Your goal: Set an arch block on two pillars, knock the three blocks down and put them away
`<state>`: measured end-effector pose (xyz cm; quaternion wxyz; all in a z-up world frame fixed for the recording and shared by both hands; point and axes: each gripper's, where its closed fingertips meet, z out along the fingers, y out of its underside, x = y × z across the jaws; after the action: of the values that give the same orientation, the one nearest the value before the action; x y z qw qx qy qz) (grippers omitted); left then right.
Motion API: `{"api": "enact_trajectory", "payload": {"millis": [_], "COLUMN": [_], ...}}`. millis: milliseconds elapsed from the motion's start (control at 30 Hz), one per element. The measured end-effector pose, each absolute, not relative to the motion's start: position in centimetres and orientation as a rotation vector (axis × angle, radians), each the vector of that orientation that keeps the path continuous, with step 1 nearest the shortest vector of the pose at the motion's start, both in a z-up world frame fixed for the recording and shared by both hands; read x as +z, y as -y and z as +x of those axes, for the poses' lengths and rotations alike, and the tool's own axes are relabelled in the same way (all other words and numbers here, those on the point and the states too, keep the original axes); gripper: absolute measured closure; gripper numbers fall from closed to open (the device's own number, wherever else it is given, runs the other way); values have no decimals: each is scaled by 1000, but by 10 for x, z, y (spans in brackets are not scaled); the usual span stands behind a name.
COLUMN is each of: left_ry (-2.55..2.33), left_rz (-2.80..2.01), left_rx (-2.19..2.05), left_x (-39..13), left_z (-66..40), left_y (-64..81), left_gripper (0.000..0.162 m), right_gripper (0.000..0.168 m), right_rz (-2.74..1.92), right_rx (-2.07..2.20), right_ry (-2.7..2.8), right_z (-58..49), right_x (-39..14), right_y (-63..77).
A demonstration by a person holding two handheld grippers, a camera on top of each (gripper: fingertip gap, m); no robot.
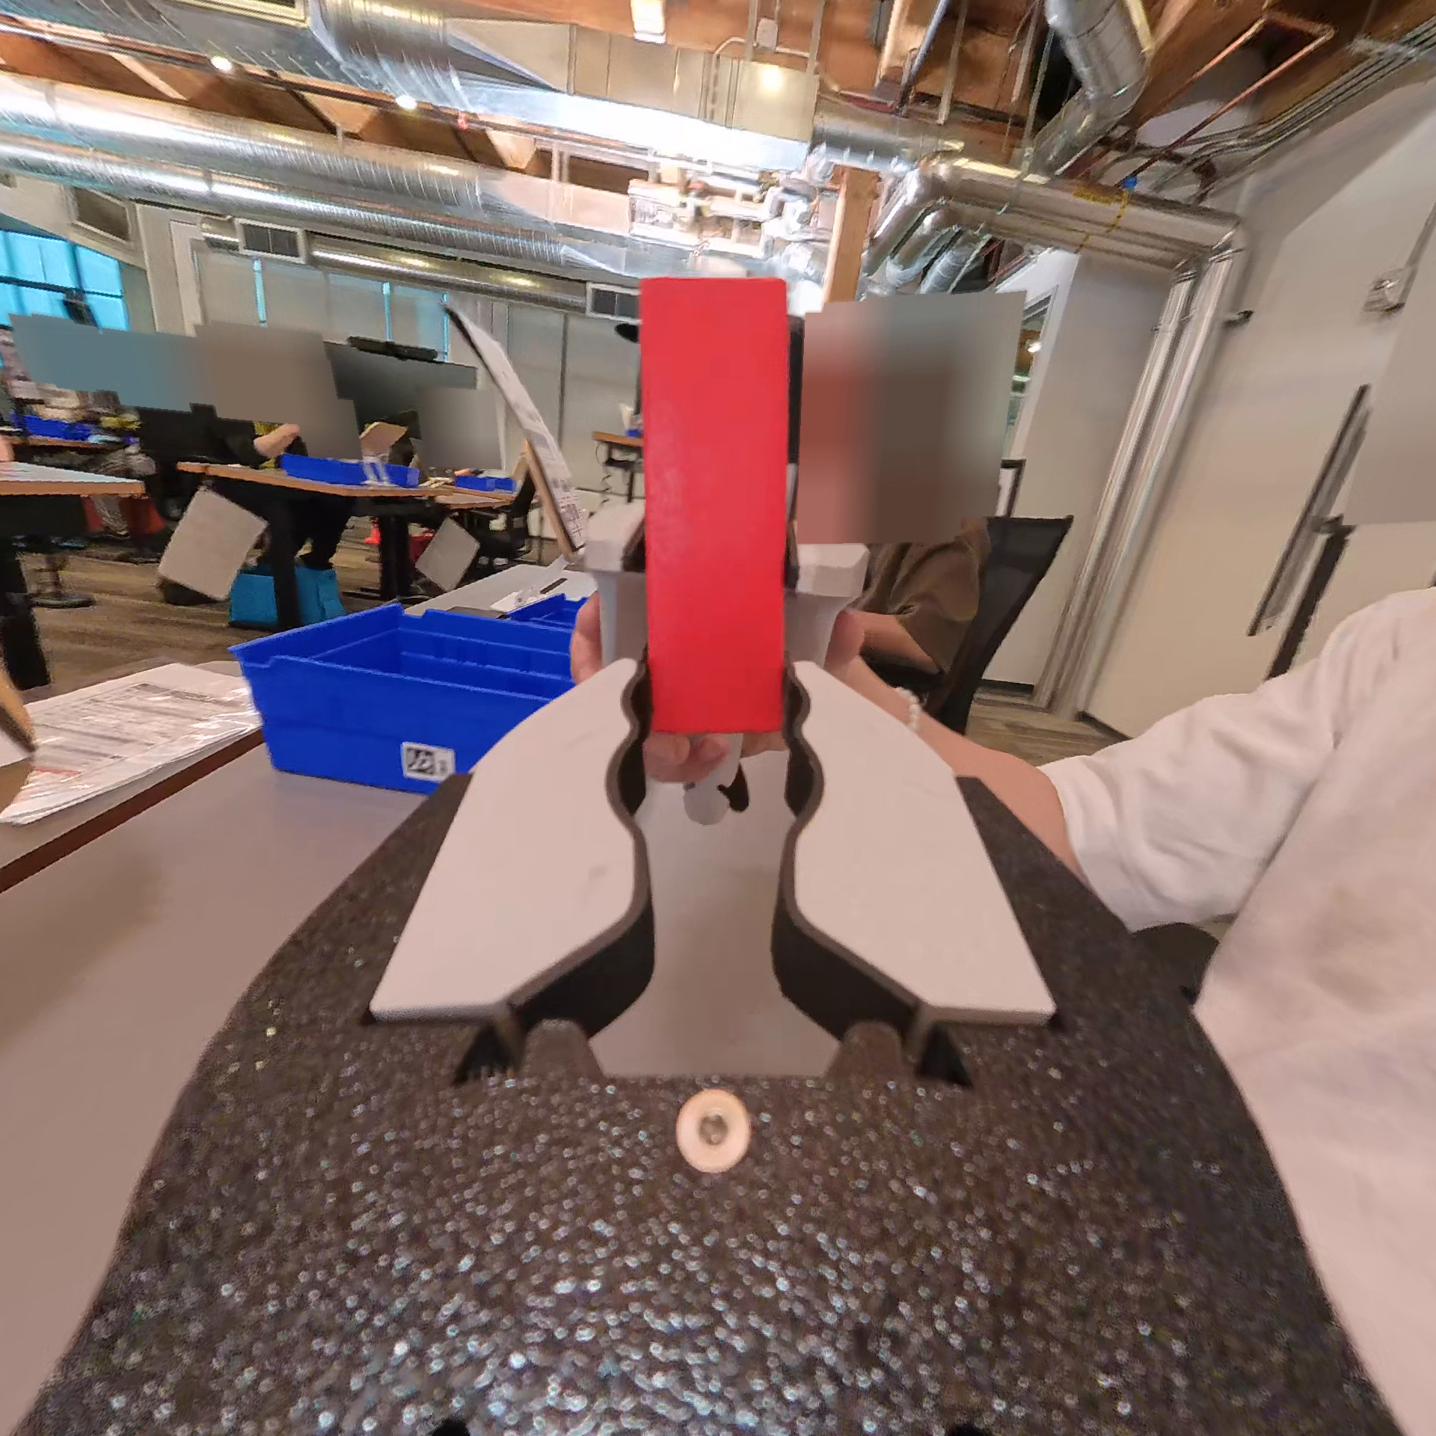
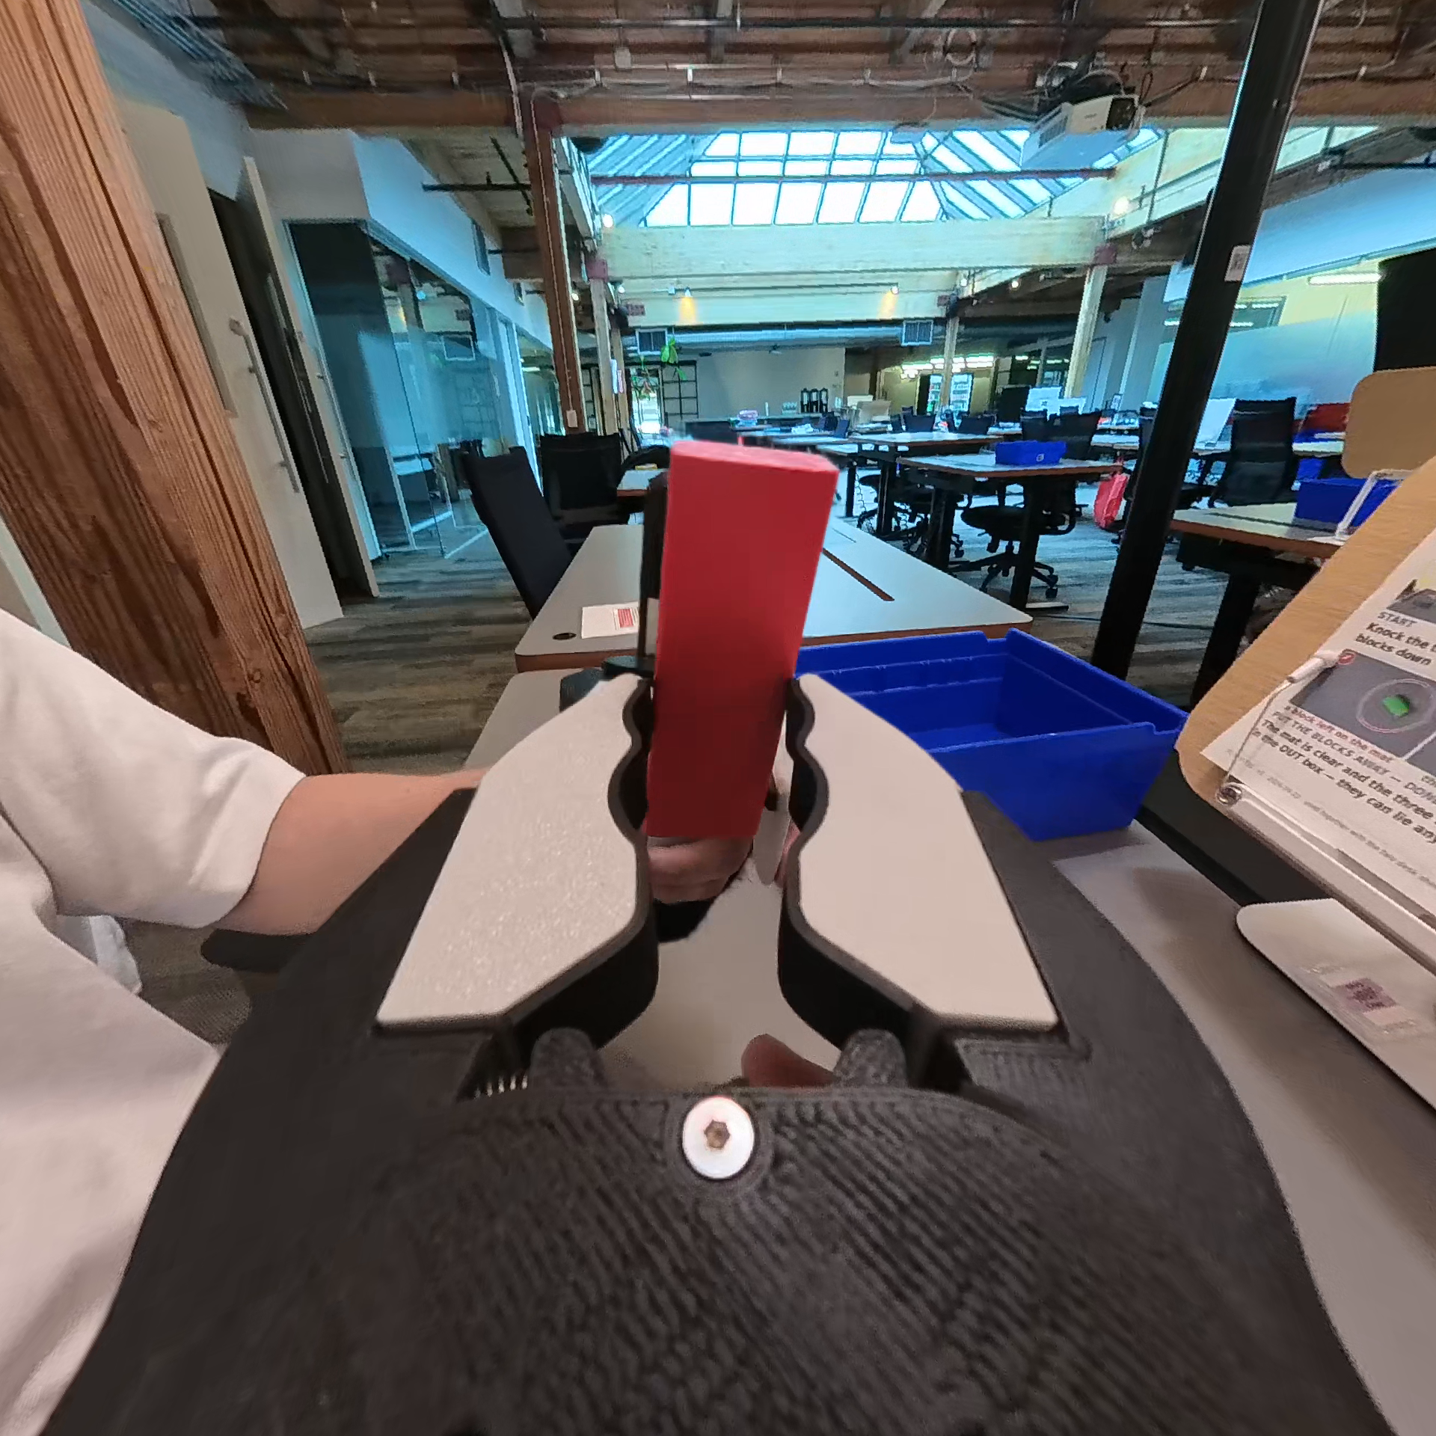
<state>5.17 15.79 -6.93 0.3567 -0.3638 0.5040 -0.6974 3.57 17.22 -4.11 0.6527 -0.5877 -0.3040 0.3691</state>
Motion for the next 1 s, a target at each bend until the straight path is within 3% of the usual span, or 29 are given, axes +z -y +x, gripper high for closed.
{"api": "enact_trajectory", "payload": {"millis": [33,100,300,600,833,1000], "left_ry": [-1293,-1257,-1372,-1647,-1632,-1628], "left_rz": [-949,-932,-942,-949,-969,-980], "left_rx": [-1770,-1702,-1516,-1403,-1404,-1277], "left_x": [-70,-64,-30,-42,-51,-69], "left_z": [51,45,41,61,69,79], "left_y": [-160,-168,-179,-161,-165,-192], "left_gripper": [130,110,106,129,130,130], "right_gripper": [135,135,136,136,136,99], "right_rz": [-1340,-1369,-1451,-1461,-1505,-1609], "right_rx": [807,714,676,680,634,503], "right_ry": [702,709,801,817,774,677], "right_z": [36,43,44,40,52,91], "right_x": [-43,-47,-66,-80,-89,-101], "right_y": [-173,-177,-175,-172,-179,-175]}}
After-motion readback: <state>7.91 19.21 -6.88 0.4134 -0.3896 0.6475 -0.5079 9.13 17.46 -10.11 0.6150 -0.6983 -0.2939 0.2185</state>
